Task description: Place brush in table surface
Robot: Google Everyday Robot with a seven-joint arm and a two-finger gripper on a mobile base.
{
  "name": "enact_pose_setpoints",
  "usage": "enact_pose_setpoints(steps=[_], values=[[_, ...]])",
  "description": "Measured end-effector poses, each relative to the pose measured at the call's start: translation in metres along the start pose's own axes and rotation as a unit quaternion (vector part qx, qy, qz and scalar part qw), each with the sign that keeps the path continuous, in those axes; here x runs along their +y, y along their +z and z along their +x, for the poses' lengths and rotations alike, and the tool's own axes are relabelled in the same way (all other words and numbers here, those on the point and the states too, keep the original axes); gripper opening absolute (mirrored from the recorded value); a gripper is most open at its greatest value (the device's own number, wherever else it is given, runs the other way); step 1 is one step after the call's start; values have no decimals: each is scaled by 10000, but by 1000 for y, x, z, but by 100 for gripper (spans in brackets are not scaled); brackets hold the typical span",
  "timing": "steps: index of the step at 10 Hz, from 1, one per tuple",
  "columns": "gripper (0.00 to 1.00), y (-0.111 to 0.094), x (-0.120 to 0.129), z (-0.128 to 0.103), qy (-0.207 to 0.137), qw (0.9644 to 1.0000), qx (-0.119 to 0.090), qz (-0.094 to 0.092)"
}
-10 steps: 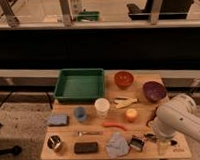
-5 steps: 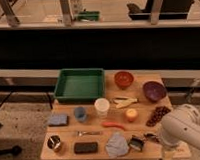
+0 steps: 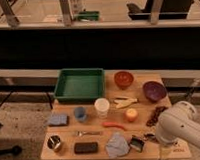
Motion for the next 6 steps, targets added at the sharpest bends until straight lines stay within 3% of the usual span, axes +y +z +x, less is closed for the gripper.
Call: enact_pose_setpoints(steps=[3,6], values=[[80,6,-10,7,106,9999,-47,85],[80,29,-12,19,348,9992,-183,54]])
